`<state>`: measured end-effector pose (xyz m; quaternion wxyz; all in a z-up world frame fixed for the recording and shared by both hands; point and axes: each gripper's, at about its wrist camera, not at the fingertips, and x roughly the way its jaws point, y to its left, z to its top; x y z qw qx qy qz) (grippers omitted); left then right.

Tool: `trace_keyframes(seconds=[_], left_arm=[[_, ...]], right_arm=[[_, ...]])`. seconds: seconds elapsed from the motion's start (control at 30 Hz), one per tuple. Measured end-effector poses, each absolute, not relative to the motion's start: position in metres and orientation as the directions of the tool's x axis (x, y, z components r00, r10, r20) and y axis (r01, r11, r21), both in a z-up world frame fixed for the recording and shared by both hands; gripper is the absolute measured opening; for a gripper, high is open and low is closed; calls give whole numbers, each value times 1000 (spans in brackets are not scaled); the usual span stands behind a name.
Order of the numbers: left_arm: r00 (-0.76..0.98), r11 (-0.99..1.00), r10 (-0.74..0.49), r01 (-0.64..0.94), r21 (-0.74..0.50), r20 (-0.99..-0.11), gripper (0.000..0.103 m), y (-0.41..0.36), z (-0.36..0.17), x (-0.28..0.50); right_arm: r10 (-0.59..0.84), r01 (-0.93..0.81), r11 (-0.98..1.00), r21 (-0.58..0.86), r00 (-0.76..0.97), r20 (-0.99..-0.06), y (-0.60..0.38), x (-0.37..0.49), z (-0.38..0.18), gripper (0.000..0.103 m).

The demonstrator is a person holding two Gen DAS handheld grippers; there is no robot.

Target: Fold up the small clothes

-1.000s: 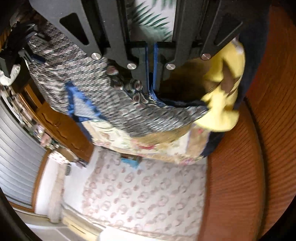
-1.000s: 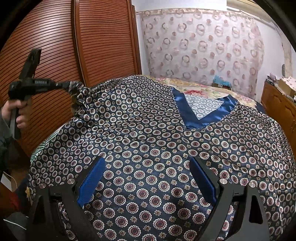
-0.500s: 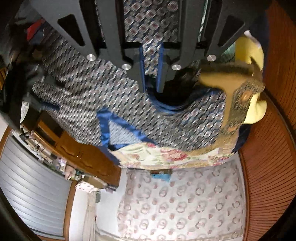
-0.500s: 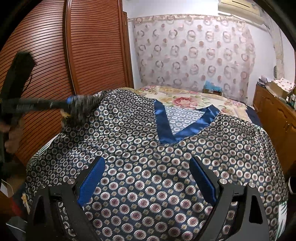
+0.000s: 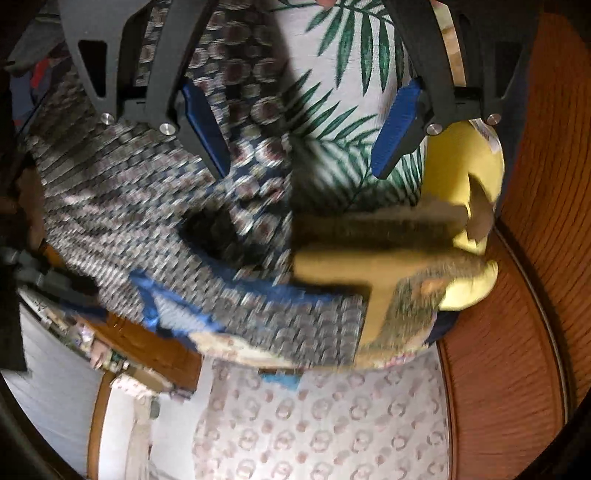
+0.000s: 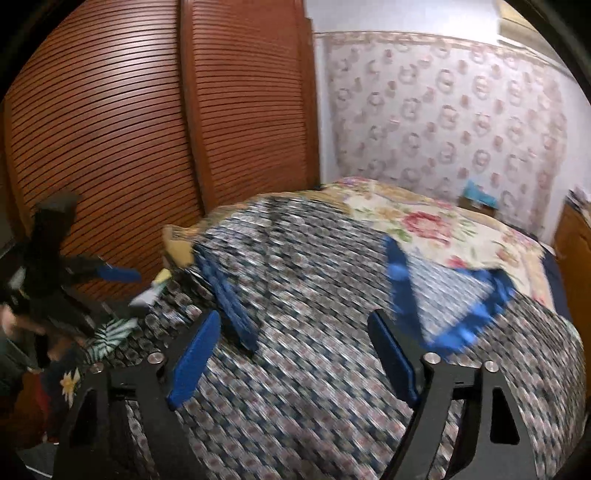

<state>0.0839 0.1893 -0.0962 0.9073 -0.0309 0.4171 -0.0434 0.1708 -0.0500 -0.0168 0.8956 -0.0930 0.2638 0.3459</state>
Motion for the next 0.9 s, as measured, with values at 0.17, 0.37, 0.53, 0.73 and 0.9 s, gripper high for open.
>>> trace_keyframes(seconds=[0.17,0.37,0.53,0.73,0.9], left_arm=[[626,993,-98,8,-120,-774,79,202,-122,89],[633,998,-58,37,-44,-772,84,193,-126,87],[623,999,-41,24,-34,-781,91,194,-127,90],[627,999,-30,11,-31,-778,94,195,-128,91],[628,999,-31,10,-31,-777,94,194,-128,93]], right_arm=[[633,-744,667,34,543,-551,-8,200,-25,58],[658,-800,600,15,483,-578,29,230,-40,51],[649,-825,566,-1,447,-615,49,244,-48,36],[614,-835,549,-28,425,-665,73,260,-55,36],[593,-836,543,-75,445,-671,92,262,-53,8]])
